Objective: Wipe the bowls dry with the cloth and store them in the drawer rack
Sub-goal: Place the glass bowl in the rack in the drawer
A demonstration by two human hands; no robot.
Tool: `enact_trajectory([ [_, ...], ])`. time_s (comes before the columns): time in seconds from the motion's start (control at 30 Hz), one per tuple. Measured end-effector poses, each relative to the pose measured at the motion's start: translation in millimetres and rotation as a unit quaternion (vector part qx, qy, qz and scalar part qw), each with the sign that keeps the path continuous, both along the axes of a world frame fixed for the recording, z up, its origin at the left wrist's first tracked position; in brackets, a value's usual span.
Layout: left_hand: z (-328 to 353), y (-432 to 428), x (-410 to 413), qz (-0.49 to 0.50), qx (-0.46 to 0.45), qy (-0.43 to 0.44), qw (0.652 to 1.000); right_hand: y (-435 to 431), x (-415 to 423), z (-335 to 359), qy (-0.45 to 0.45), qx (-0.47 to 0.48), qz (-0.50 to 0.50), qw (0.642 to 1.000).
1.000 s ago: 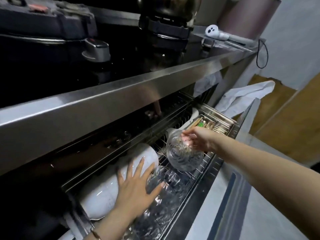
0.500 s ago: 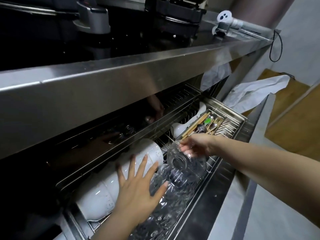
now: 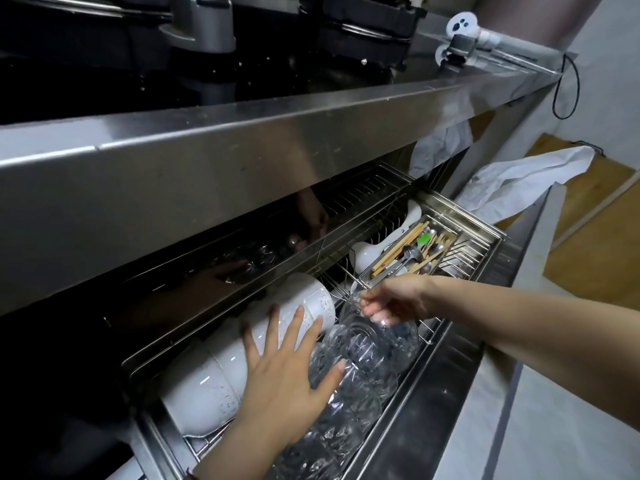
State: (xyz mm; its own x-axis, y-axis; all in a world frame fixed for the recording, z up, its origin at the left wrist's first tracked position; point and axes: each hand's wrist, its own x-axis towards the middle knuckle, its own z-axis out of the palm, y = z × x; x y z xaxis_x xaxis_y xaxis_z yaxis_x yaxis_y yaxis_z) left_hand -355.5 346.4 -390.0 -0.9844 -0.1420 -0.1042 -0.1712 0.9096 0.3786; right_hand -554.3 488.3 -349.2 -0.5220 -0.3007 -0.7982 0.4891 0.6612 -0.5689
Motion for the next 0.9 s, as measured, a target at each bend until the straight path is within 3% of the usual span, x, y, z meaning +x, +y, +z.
enact_trajectory([
  [0.67, -0.6, 0.7, 0.3, -0.002, -0.006, -0.005, 1.0, -3.5, 2.1, -1.5, -0.035, 0.04, 0.058, 0.997],
  [0.9, 0.1, 0.6, 0.4, -0.002, 0.0, -0.006, 1.0, -6.5, 6.1, 3.0, -0.001, 0.116, 0.168, 0.979],
])
